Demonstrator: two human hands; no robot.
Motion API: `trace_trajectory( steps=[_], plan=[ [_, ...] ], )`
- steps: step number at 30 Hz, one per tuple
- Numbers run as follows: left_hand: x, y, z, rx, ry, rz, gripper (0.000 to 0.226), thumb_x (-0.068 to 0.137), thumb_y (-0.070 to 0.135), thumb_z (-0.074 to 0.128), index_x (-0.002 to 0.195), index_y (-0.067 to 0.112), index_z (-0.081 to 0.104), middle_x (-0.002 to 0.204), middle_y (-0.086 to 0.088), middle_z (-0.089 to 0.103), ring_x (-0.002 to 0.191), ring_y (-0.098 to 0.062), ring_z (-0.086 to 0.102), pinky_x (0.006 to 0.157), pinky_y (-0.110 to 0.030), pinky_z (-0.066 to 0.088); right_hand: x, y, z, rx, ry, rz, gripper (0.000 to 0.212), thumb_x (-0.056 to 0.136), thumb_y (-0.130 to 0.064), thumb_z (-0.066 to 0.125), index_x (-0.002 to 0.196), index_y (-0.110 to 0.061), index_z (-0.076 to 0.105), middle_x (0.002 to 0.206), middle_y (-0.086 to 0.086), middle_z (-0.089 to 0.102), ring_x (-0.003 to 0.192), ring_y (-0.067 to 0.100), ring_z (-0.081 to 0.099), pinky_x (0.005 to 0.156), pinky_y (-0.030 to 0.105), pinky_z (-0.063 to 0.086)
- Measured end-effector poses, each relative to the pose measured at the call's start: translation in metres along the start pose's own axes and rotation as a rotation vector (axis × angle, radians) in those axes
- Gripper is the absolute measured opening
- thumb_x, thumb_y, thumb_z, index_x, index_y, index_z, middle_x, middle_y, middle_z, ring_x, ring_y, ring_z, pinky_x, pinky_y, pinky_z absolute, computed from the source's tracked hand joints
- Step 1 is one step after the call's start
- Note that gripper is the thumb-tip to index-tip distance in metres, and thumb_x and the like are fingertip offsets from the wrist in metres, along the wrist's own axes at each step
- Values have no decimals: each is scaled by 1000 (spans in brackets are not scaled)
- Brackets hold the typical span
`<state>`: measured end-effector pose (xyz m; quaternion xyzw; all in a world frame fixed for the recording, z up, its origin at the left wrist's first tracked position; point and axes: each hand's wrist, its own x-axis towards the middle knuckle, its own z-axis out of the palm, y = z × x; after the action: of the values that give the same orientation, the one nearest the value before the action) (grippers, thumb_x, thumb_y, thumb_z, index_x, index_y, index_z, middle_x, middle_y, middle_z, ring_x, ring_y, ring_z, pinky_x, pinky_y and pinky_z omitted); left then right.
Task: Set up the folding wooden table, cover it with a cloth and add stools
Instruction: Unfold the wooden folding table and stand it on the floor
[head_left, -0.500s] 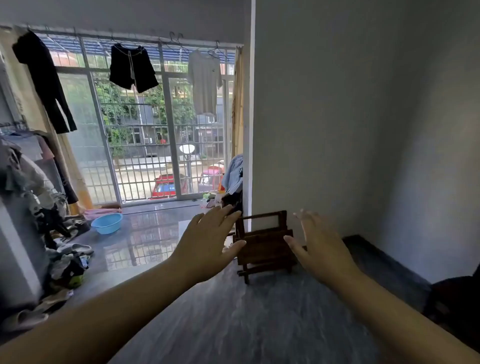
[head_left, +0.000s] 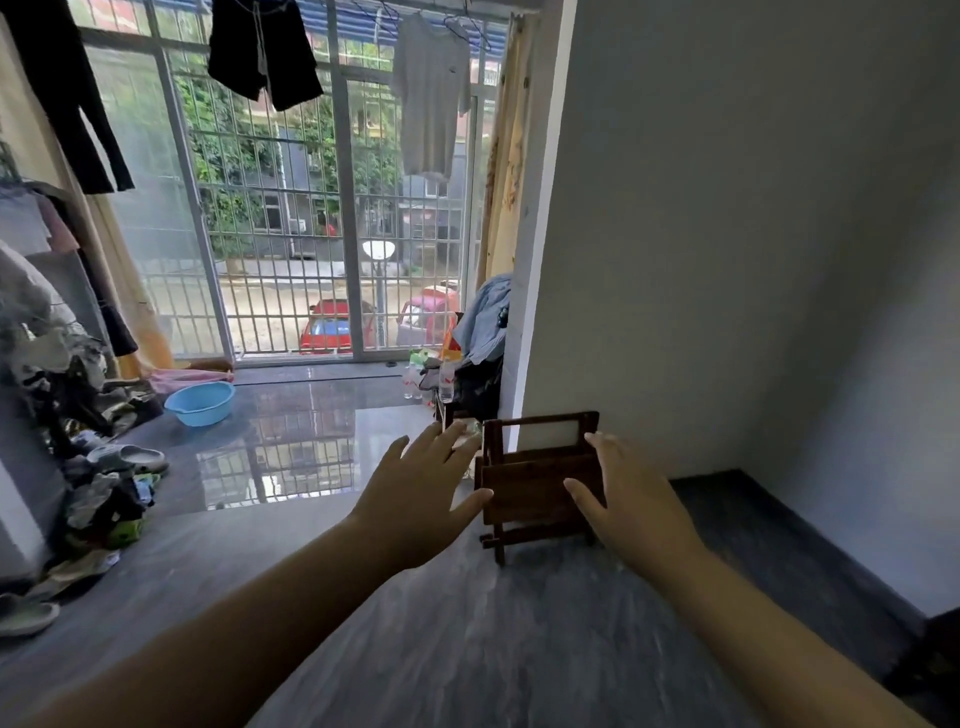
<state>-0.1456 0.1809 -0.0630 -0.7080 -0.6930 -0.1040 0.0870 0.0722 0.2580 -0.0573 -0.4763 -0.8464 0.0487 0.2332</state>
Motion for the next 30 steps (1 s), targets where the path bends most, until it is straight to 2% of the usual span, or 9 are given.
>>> trace_trajectory(
  steps=[6,10,14,20,30],
  plan=[
    [79,-65,34,-44,-32,-16,90,72,68,-6,150,25,9,159,0,6,146,-19,3,117,-42,8,89,-1,57,-2,-11,27,61,92,-44,47,143,-15,30,147,3,36,135,16,33,107,28,29],
    [126,-88,68,-35,-54,2,90,72,66,-8,150,24,8,159,-2,7,146,-20,4,116,-42,9,128,15,87,-19,-42,62,62,93,-45,46,143,-13,29,148,4,35,135,17,33,108,29,29],
    [177,-103,102,-64,-66,-8,84,79,65,-1,150,23,9,159,-3,10,145,-20,6,115,-41,10,174,38,114,-20,-64,80,62,92,-45,46,143,-13,30,146,4,37,134,17,34,107,30,31],
    [258,-114,158,-96,-118,-33,67,95,55,25,150,22,8,159,-2,9,145,-19,3,117,-42,9,253,92,167,0,-100,76,62,92,-44,47,142,-13,31,147,5,37,135,18,33,108,29,29],
    [436,-120,237,-87,-205,-86,67,96,54,26,151,21,7,159,-3,9,145,-20,4,117,-41,9,411,209,227,35,-142,96,61,93,-42,48,142,-9,32,146,8,38,136,21,33,108,29,28]
  ],
)
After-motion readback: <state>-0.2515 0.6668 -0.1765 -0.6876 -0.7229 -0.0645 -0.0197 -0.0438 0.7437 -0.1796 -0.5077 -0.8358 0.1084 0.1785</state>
